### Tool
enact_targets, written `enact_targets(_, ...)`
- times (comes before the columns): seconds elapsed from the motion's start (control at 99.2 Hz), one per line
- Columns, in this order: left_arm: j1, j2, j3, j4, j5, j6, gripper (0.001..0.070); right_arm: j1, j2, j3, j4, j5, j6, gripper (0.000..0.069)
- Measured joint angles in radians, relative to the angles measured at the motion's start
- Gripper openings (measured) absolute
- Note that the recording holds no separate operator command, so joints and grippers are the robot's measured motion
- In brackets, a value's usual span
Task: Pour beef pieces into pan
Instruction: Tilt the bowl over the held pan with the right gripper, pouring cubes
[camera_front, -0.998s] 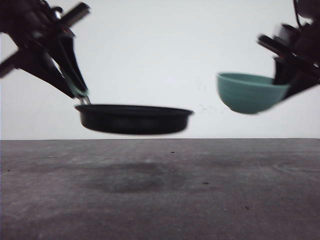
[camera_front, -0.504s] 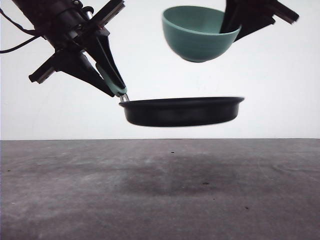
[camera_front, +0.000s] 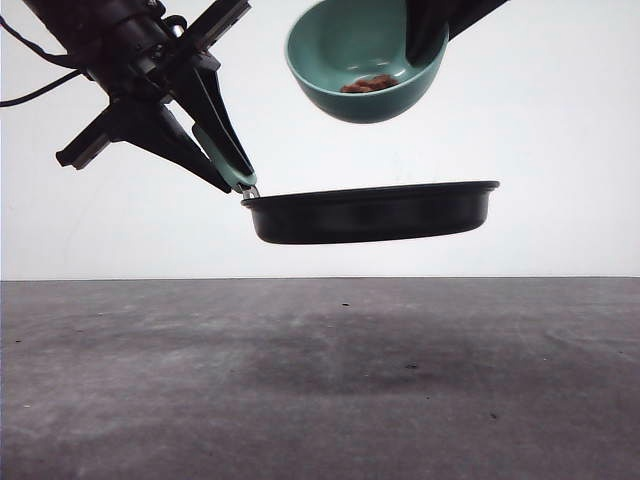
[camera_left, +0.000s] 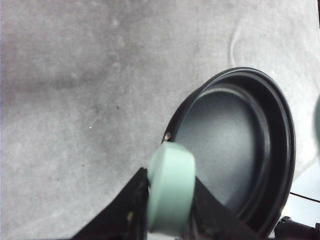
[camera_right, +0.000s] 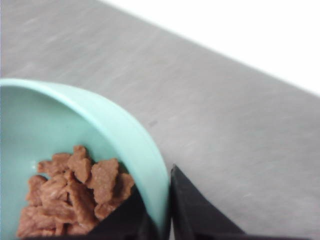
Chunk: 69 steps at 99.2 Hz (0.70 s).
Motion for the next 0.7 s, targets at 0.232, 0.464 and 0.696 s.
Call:
enact_targets(0.232, 0.005, 0.000, 0.000, -0.017, 0.001, 0.000, 0.0055, 0.025, 0.000, -0.132, 0.066, 0.114, -0.016, 0.0018)
enact_targets(0.464, 0.005, 0.000, 0.000, -0.018, 0.001, 0.000, 0.0055, 0.103, 0.002, -0.222, 0.188, 0.192, -0.050, 0.0018)
enact_targets(0.696, 0.005, 0.000, 0.000, -0.019, 0.006, 0.000, 0.0055, 0.163, 0.002, -0.222, 0.412, 0.266, -0.222, 0.0018)
